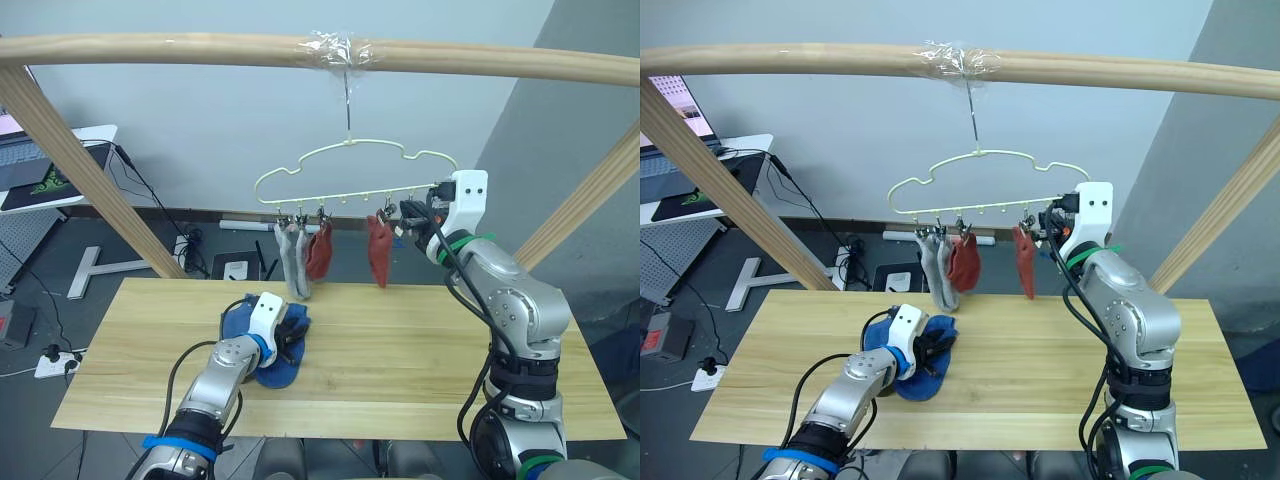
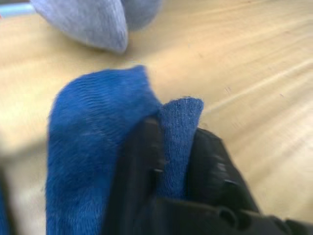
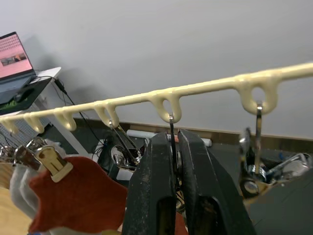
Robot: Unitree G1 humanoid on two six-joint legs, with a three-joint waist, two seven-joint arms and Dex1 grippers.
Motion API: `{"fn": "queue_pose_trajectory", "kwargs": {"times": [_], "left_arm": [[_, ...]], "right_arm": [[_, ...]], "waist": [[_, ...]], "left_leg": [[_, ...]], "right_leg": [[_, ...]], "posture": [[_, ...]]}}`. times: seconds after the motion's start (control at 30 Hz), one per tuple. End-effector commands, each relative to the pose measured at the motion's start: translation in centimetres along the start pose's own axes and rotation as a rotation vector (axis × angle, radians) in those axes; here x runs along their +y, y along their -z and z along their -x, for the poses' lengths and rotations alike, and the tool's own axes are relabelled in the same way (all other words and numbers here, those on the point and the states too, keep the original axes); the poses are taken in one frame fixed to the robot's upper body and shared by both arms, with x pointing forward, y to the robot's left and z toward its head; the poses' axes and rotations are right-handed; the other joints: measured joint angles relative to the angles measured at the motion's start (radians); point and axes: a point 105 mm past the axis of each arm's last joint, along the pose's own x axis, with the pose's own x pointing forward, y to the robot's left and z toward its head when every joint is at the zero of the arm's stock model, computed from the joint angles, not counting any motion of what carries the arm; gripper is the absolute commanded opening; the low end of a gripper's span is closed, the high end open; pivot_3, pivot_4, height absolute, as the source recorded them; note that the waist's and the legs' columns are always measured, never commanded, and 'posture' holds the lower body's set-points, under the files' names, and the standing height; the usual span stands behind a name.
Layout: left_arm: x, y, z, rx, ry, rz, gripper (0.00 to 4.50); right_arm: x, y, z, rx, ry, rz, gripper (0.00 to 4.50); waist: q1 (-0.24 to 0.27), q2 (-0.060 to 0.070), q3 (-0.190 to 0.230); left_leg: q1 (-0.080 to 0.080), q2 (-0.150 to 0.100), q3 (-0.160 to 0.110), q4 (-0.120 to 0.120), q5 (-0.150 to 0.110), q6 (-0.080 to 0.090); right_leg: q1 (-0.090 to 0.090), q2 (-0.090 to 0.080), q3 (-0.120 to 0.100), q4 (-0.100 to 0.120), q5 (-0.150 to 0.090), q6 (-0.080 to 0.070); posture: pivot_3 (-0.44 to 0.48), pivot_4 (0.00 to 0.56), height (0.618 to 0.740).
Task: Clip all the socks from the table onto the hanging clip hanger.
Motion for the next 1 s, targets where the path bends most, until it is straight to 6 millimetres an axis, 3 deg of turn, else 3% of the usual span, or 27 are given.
{"fn": "queue_pose_trajectory", "kwargs": {"times": [0.03, 0.2, 0.33, 0.47, 0.63, 0.73, 1.0], "left_arm": [[-1.5, -0.7, 0.2, -0.042, 0.073, 0.012, 0.02], [-5.8, -6.7, 1.4, -0.313, 0.266, -0.043, 0.02], [-6.8, -10.9, 2.5, -0.496, 0.299, -0.045, 0.02], [-8.5, -16.0, 4.0, -0.718, 0.317, -0.186, 0.02], [-9.5, -18.1, 3.6, -0.789, 0.298, -0.294, 0.02], [-9.1, -19.5, 2.9, -0.832, 0.237, -0.250, 0.02], [-8.9, -21.0, 2.1, -0.881, 0.206, -0.307, 0.02]], "right_arm": [[-0.7, -0.8, 0.3, -0.005, 0.017, -0.032, 0.00], [-1.5, -1.2, 0.4, 0.063, 0.041, -0.248, 0.00], [-1.6, -1.9, 0.6, 0.128, 0.036, -0.348, 0.00], [-1.0, -2.8, 0.5, 0.178, 0.005, -0.444, 0.00], [-0.2, -2.7, 0.0, 0.180, -0.002, -0.540, 0.00], [0.4, -2.6, -0.2, 0.188, -0.008, -0.579, 0.00], [1.2, -2.6, 0.0, 0.205, -0.015, -0.593, 0.00]], "waist": [[0.000, 0.000, 0.000], [0.002, 0.001, 0.002], [0.003, 0.001, 0.002], [0.000, 0.003, 0.003], [-0.002, 0.003, 0.003], [0.000, 0.003, 0.003], [-0.005, 0.004, 0.003]], "left_leg": [[0.000, 0.000, 0.000, 0.000, 0.000, 0.000], [-0.001, 0.000, 0.000, 0.000, 0.000, 0.000], [-0.002, 0.000, 0.000, 0.000, 0.000, 0.000], [-0.001, 0.000, 0.000, -0.001, 0.000, 0.000], [-0.002, 0.000, 0.000, -0.002, 0.000, 0.000], [-0.003, 0.000, 0.000, -0.002, 0.000, 0.001], [-0.004, 0.000, 0.000, -0.002, 0.000, 0.001]], "right_leg": [[0.000, 0.000, 0.000, 0.000, 0.000, 0.000], [-0.001, 0.000, 0.000, -0.001, 0.000, 0.000], [0.000, 0.000, 0.000, -0.001, 0.000, 0.000], [-0.001, 0.000, 0.000, -0.002, 0.000, 0.000], [0.000, 0.000, 0.000, -0.005, 0.000, 0.000], [0.000, 0.000, 0.000, -0.007, 0.000, 0.000], [0.000, 0.000, 0.000, -0.009, 0.000, 0.000]], "posture": [[0.077, 0.174, 0.740], [0.082, 0.175, 0.740], [0.077, 0.173, 0.740], [0.075, 0.169, 0.740], [0.071, 0.166, 0.740], [0.071, 0.166, 0.740], [0.054, 0.164, 0.740]]}}
